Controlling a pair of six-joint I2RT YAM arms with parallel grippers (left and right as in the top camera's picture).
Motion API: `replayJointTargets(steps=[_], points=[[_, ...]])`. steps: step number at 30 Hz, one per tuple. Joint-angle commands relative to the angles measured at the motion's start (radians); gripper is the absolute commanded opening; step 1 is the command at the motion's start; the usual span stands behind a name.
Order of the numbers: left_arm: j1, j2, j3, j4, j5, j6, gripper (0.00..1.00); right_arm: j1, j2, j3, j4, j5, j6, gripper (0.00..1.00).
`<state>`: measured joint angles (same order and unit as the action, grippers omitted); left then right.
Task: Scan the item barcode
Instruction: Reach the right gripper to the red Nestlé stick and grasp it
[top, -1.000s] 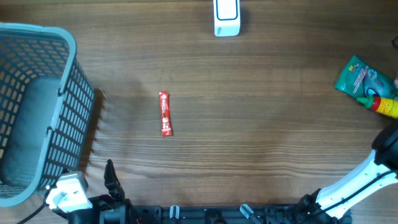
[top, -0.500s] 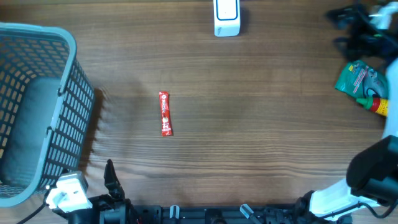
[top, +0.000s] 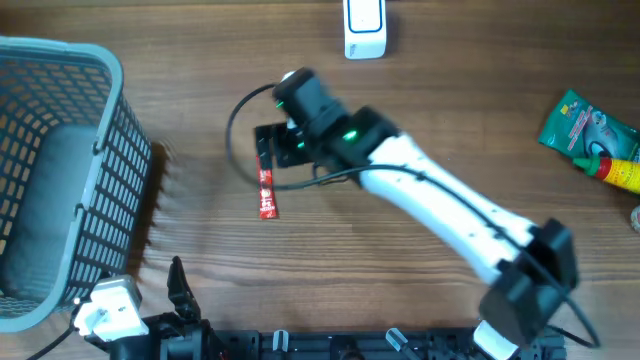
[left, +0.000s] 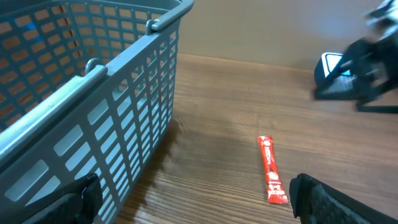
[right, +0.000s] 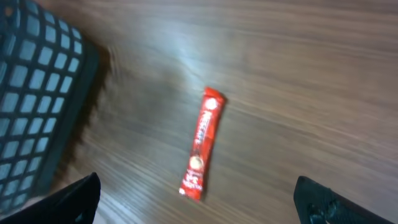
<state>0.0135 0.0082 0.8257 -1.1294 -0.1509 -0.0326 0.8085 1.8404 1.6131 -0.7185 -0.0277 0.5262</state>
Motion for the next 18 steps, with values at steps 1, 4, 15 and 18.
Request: replayJointTargets(steps=[1, 4, 15, 18], points=[[0.004, -0.003, 0.002, 0.002, 0.005, -0.006, 1.00, 0.065, 0.143, -0.003, 0.043, 0.080, 0.001, 0.82], [0.004, -0.003, 0.002, 0.002, 0.005, -0.006, 1.00, 0.101, 0.256, -0.003, 0.099, 0.080, 0.058, 0.76], [0.004, -0.003, 0.002, 0.002, 0.005, -0.006, 1.00, 0.114, 0.414, -0.003, 0.209, 0.163, 0.162, 0.54], [0.004, -0.003, 0.002, 0.002, 0.005, -0.006, 1.00, 0.118, 0.439, -0.003, 0.201, 0.163, 0.162, 0.41]])
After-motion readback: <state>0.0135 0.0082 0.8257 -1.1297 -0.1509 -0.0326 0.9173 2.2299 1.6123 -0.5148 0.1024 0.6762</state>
